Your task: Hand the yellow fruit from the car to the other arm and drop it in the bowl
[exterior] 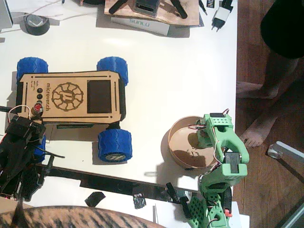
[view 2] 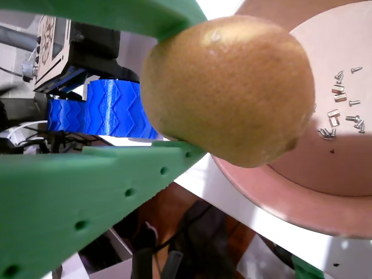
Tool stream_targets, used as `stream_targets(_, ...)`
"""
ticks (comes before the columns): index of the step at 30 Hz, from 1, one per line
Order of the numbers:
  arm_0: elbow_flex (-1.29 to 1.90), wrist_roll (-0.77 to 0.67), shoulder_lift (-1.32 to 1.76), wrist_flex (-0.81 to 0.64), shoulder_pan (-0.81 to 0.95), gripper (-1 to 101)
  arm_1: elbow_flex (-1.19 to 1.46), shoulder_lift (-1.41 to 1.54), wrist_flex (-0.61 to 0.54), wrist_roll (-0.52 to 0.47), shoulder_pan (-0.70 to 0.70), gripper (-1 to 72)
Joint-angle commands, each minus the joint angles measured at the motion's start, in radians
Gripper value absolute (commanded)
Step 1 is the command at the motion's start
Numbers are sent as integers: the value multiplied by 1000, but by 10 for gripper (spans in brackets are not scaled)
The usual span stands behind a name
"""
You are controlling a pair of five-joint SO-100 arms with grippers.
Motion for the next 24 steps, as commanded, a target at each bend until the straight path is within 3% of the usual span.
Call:
stream_targets(1, 15, 18, 20, 17, -3, 0, -40, 3, -12, 2, -14, 23)
stream_targets(3, 49, 14, 66, 23, -3, 0, -38, 9, -11, -2, -15, 107)
stream_targets(4, 67, 14, 92, 31, -3, 4, -35, 9, -12, -14, -18, 203)
stream_targets(9, 126, 17, 224, 60, -3, 8, -38, 34, 2, -31, -18, 335)
stream_targets(17, 126, 17, 222, 60, -3, 1, 0, 77, 9, -35, -43, 350)
stream_targets(24, 126, 17, 222, 60, -3, 1, 130, 241, 8, -6, -106, 203)
